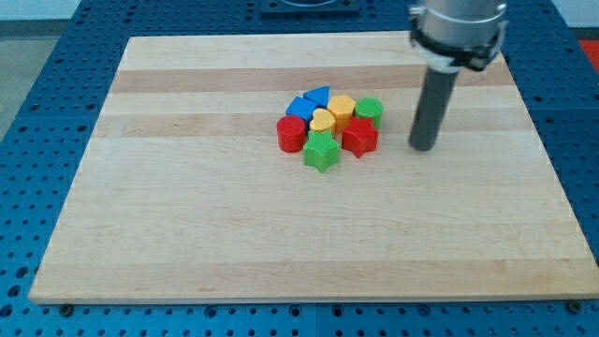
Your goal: Push the blue triangle towards the blue cube
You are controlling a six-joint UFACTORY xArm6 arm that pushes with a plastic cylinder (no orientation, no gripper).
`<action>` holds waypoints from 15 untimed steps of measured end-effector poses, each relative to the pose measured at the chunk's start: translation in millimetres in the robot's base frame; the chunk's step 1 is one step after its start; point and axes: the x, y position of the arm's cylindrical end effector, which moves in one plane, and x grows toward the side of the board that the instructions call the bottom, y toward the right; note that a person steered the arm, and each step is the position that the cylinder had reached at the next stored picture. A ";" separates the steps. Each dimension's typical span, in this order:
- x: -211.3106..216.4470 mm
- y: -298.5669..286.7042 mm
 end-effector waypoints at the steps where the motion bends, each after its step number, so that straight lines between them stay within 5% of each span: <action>1: -44.3 5.5; 5: -48.6 -62.2; 8: -27.9 -63.6; 10: -56.1 -45.7; 12: -104.3 -111.6; 15: -78.2 -168.1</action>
